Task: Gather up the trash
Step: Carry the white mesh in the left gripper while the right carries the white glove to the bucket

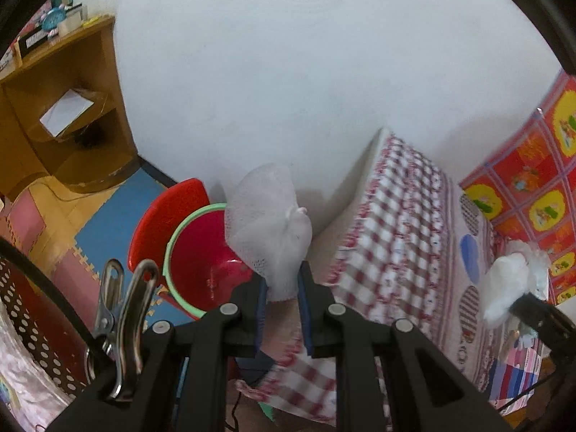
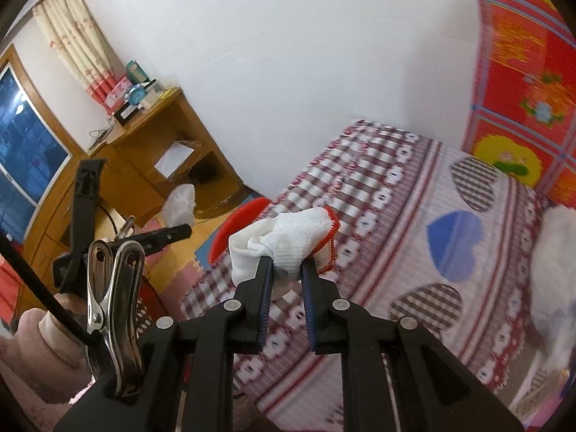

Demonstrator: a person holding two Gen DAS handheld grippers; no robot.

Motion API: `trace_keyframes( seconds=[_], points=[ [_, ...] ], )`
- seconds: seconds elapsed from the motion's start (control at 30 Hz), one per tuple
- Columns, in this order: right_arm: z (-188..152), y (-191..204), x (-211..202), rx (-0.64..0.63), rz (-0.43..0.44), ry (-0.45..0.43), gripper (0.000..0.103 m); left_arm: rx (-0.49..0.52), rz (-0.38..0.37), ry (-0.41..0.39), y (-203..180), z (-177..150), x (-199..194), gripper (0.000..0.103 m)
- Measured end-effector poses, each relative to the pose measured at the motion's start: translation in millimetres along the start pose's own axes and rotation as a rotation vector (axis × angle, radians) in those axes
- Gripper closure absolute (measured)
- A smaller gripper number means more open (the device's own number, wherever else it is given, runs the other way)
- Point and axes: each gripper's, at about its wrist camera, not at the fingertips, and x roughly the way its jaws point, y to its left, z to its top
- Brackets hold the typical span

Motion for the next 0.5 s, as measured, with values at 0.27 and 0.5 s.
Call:
trace_keyframes(
  seconds=[0.27, 0.5],
  points=[
    [21, 23, 36, -0.008, 0.000, 0.029, 0.086, 0.003, 0.008, 0.075, 37, 5, 48, 0.086],
    [33, 34, 65, -0.005, -0.006, 0.055, 0.086, 0.011, 0.004, 0.170, 64, 3, 107, 0.086]
  ],
)
